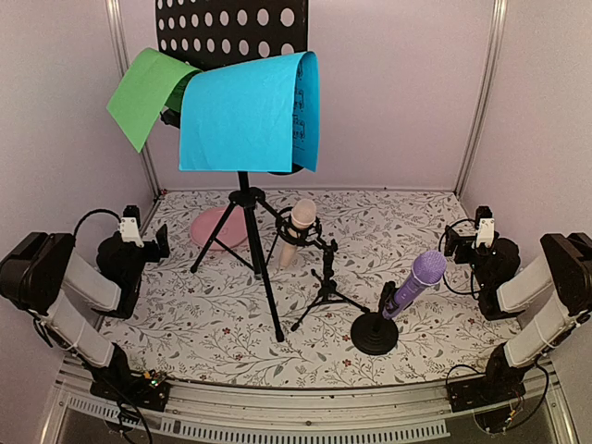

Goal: Pack up the instrument practice props

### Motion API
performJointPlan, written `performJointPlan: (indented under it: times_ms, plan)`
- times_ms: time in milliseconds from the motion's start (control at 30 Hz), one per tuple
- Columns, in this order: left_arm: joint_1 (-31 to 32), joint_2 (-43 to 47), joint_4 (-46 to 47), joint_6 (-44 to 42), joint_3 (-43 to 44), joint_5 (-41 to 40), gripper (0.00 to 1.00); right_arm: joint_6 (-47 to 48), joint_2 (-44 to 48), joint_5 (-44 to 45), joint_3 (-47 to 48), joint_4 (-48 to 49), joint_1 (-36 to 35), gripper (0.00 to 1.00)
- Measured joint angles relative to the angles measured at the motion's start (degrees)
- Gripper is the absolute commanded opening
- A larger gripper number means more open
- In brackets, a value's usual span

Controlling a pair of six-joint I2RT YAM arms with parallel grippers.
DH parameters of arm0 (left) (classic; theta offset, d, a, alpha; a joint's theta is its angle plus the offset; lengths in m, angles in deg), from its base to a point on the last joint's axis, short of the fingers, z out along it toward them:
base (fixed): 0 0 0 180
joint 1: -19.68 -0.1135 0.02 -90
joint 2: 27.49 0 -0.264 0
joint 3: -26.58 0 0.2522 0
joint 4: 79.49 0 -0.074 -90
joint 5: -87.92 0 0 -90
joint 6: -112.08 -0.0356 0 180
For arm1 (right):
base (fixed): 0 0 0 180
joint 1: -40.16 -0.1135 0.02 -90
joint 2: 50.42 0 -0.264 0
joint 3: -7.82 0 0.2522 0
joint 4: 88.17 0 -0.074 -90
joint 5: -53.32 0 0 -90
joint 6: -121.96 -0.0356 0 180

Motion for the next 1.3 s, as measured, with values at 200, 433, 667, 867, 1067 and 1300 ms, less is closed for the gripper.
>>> performJointPlan:
  times_ms: [200, 433, 667, 867, 1067, 1300]
  plan:
    - [0.0, 0.0, 0.0, 0.0, 0.0, 0.0, 0.99, 0.0, 0.0, 0.0, 0.0, 0.0, 0.0, 0.99]
    - [0.0, 0.0, 0.0, 0.1, 0.0, -0.3, 0.99, 0.0, 0.0, 0.0, 0.0, 0.0, 0.0, 0.99]
    - [0.0, 3.9, -10.4, 1.4, 4.0, -5.0, 0.99, 0.0, 2.3, 0.8, 0.5, -3.9, -0.1, 0.99]
    - [-0.3, 11.5, -28.7, 5.8, 14.4, -9.2, 0.99, -1.7, 11.6, 3.7, 9.7, -20.3, -0.2, 0.99]
    - [-2.7, 13.5, -51.1, 14.0, 26.1, -8.3, 0.99, -9.5, 15.9, 3.3, 21.5, -38.0, -0.2, 0.99]
    - [-11.1, 18.3, -65.1, 25.4, 28.2, 0.2, 0.99, -17.9, 15.9, -2.2, 30.0, -53.7, 0.0, 0.99]
